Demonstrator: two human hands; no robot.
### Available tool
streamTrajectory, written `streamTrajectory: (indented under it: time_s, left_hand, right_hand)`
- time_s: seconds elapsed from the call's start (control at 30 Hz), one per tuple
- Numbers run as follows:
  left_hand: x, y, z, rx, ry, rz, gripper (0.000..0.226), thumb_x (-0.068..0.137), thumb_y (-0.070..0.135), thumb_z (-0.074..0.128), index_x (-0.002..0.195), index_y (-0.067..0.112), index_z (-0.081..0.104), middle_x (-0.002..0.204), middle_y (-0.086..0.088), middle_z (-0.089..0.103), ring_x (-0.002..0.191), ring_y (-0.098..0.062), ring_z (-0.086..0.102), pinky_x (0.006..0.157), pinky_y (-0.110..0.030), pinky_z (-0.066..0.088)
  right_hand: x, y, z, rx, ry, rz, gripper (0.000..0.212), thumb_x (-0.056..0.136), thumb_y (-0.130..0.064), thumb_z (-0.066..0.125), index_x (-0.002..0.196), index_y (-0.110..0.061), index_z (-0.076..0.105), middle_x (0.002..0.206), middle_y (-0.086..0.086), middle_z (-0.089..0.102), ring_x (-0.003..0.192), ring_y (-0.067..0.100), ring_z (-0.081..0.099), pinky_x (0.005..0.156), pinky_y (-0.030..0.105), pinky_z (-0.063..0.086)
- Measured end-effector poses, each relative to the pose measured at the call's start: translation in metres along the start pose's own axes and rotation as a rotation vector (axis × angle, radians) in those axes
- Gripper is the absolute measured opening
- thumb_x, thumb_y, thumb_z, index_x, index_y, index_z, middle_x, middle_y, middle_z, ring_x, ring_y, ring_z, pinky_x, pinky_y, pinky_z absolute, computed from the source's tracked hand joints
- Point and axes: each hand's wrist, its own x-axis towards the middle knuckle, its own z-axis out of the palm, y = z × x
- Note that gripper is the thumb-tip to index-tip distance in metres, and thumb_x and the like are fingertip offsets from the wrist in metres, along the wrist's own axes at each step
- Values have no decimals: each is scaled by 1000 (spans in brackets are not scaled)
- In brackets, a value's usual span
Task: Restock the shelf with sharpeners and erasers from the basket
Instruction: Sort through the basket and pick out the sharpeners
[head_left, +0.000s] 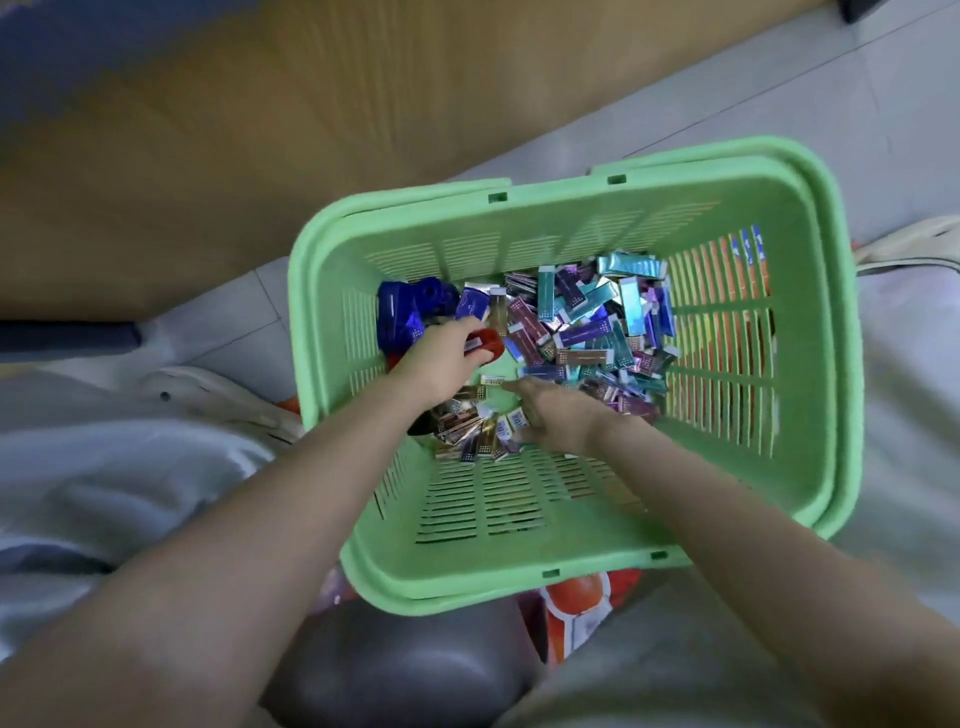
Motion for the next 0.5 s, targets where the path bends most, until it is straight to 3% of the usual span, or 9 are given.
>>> streamTrajectory:
  time_s: [0.1, 0.23, 0.37, 0.5]
  left_hand:
    - [14, -6, 8, 8, 30, -38, 40, 96, 22, 54, 134, 13, 49, 130, -10, 57, 115, -24, 55, 97, -32, 44]
    - [28, -8, 12, -6, 57, 5, 42, 97, 19, 52, 138, 16, 46, 130, -8, 51, 119, -23, 49, 107, -35, 37]
    - [35, -12, 17, 105, 6, 20, 46, 97, 14, 50, 142, 18, 41, 125, -3, 47, 121, -18, 44, 110, -35, 33]
    - [38, -15, 18, 184, -1, 46, 48, 97, 10, 48, 144, 17, 38, 127, -2, 46, 122, -17, 40, 110, -34, 30]
  right_hand:
    - [22, -10, 17, 193, -32, 22, 86, 85, -26, 67, 150, -11, 14, 153, 13, 25, 138, 32, 30, 114, 40, 21]
    - [39, -14, 33, 243, -25, 98, 97, 78, -31, 75, 148, -6, 13, 147, 16, 27, 133, 32, 35, 112, 39, 30]
    - [44, -16, 32, 78, -68, 137, 88, 77, -45, 70, 142, -7, 25, 129, 14, 48, 120, 28, 47, 105, 38, 40]
    - [47, -23, 33, -132, -130, 79, 78, 84, -55, 58, 142, -12, 27, 124, 11, 55, 117, 28, 51, 97, 38, 45]
